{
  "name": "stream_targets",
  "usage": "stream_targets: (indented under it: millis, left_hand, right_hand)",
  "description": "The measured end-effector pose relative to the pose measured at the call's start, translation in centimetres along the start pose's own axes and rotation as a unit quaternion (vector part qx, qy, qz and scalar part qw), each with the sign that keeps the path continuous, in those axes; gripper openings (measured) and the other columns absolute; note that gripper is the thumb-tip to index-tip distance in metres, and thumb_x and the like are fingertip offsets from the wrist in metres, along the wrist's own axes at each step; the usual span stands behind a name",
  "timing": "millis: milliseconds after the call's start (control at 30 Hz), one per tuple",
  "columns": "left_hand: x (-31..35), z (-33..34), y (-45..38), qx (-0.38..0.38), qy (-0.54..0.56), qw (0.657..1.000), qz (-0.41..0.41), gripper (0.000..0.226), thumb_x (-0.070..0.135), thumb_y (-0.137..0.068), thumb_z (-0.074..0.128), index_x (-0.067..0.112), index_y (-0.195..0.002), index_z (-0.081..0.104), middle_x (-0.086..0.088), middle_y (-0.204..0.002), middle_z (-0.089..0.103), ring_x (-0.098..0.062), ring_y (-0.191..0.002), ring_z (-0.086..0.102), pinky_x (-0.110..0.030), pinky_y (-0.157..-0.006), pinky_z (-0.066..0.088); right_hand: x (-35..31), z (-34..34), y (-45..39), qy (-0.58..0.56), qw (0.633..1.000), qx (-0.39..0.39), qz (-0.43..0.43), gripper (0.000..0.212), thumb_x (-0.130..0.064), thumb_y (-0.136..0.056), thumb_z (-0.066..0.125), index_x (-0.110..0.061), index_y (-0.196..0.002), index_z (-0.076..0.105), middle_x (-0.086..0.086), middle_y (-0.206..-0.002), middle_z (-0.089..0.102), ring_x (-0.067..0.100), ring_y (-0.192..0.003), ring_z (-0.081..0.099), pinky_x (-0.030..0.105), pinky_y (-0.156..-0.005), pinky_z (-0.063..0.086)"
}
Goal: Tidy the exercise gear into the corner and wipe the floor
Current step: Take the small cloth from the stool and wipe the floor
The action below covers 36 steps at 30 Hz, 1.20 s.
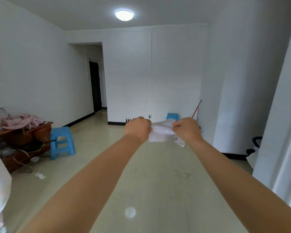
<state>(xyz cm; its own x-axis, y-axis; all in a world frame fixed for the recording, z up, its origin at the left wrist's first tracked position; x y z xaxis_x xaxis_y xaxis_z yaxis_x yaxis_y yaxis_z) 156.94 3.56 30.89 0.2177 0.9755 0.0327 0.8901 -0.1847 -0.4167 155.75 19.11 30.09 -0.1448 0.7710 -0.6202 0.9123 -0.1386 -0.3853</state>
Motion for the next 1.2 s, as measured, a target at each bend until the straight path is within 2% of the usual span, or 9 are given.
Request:
stream_targets:
  millis: [133, 233, 367, 600, 700, 867, 967, 1100, 1200]
  left_hand:
    - [-2.3, 3.7, -10.7, -0.008, 0.012, 1.000, 0.001, 0.029, 0.022, -0.099, 0.039, 0.008, -0.113, 0.061, -0.013, -0.117, 0.058, -0.030, -0.111, 0.057, -0.033, -0.084, 0.047]
    - [-3.2, 7.3, -18.2, -0.017, 0.014, 1.000, 0.007, 0.030, 0.023, -0.099, 0.038, 0.008, -0.113, 0.061, -0.012, -0.117, 0.059, -0.029, -0.110, 0.057, -0.033, -0.084, 0.046]
    - [-4.0, 13.5, -28.1, -0.029, 0.001, 1.000, 0.010, 0.031, 0.023, -0.100, 0.037, 0.008, -0.115, 0.060, -0.013, -0.118, 0.059, -0.030, -0.111, 0.057, -0.033, -0.085, 0.046]
    - [-3.2, 24.1, -47.4, -0.039, -0.030, 0.999, 0.022, 0.031, 0.019, -0.101, 0.034, 0.006, -0.113, 0.059, -0.013, -0.119, 0.058, -0.029, -0.109, 0.057, -0.034, -0.086, 0.047]
    - [-2.5, 27.1, -56.4, -0.044, -0.054, 0.997, 0.034, 0.029, 0.014, -0.099, 0.034, 0.005, -0.112, 0.058, -0.013, -0.119, 0.056, -0.030, -0.108, 0.058, -0.035, -0.087, 0.048]
    - [-3.3, 32.0, -69.8, -0.045, -0.062, 0.997, 0.033, 0.030, 0.016, -0.100, 0.034, 0.006, -0.111, 0.060, -0.012, -0.117, 0.057, -0.030, -0.108, 0.058, -0.034, -0.086, 0.048]
    - [-4.3, 36.3, -77.8, -0.042, -0.054, 0.997, 0.026, 0.031, 0.018, -0.100, 0.034, 0.004, -0.107, 0.061, -0.013, -0.115, 0.059, -0.030, -0.107, 0.058, -0.033, -0.085, 0.048]
    - [-5.5, 42.9, -88.9, -0.051, -0.053, 0.997, 0.030, 0.033, 0.020, -0.101, 0.034, 0.005, -0.108, 0.062, -0.013, -0.114, 0.058, -0.029, -0.108, 0.058, -0.033, -0.086, 0.048]
    - [-6.0, 47.6, -98.1, -0.067, -0.062, 0.994, 0.053, 0.035, 0.021, -0.102, 0.031, 0.006, -0.111, 0.061, -0.012, -0.096, 0.049, -0.027, -0.100, 0.057, -0.030, -0.072, 0.046]
  right_hand:
    - [1.1, 3.3, -10.7, 0.036, 0.999, 0.003, 0.000, 0.033, -0.004, -0.086, 0.050, -0.015, -0.055, 0.055, -0.004, -0.062, 0.049, 0.023, -0.083, 0.047, 0.013, -0.047, 0.024]
    - [2.7, 6.0, -18.1, 0.044, 0.999, 0.012, 0.005, 0.027, -0.004, -0.087, 0.050, -0.010, -0.100, 0.072, 0.001, -0.092, 0.068, 0.022, -0.100, 0.058, 0.022, -0.073, 0.048]
    - [6.1, 10.2, -28.0, 0.042, 0.999, 0.002, -0.003, 0.032, -0.004, -0.089, 0.049, -0.009, -0.115, 0.067, 0.007, -0.126, 0.063, 0.023, -0.119, 0.055, 0.027, -0.095, 0.043]
    - [14.6, 16.0, -46.6, 0.062, 0.998, -0.001, -0.027, 0.023, -0.002, -0.086, 0.048, 0.001, -0.083, 0.071, 0.012, -0.080, 0.061, 0.023, -0.085, 0.056, 0.027, -0.067, 0.038]
    - [17.9, 17.9, -55.1, 0.074, 0.997, 0.000, -0.010, 0.034, -0.001, -0.085, 0.047, -0.008, -0.051, 0.045, 0.005, -0.056, 0.037, 0.021, -0.070, 0.042, 0.029, -0.054, 0.025]
    - [21.0, 21.1, -68.9, 0.059, 0.998, 0.016, -0.017, 0.026, -0.004, -0.086, 0.048, -0.003, -0.074, 0.070, 0.019, -0.079, 0.065, 0.031, -0.084, 0.058, 0.029, -0.066, 0.043]
    - [23.3, 24.1, -76.5, 0.079, 0.996, 0.018, -0.031, 0.041, -0.005, -0.088, 0.045, -0.016, -0.049, 0.045, 0.003, -0.056, 0.041, 0.023, -0.073, 0.044, 0.020, -0.049, 0.026]
    - [27.5, 28.8, -87.7, 0.064, 0.997, 0.031, -0.027, 0.025, -0.007, -0.088, 0.048, 0.006, -0.089, 0.069, 0.022, -0.089, 0.065, 0.031, -0.089, 0.059, 0.036, -0.074, 0.042]
    - [30.6, 32.2, -96.7, 0.075, 0.997, 0.027, -0.015, 0.024, -0.007, -0.087, 0.048, 0.007, -0.083, 0.066, 0.018, -0.072, 0.055, 0.026, -0.074, 0.050, 0.032, -0.061, 0.030]
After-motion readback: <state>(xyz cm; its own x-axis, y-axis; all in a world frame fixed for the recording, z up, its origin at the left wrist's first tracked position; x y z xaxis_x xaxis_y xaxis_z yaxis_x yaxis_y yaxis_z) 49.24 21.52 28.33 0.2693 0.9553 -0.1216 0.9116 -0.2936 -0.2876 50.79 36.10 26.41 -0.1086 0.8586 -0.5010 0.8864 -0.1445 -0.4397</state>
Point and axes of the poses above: each hand's wrist, its own y-axis away from the middle knuckle, its own z-axis out of the palm, x = y × z, the point moved 3 cm from there along -y, towards the middle knuckle
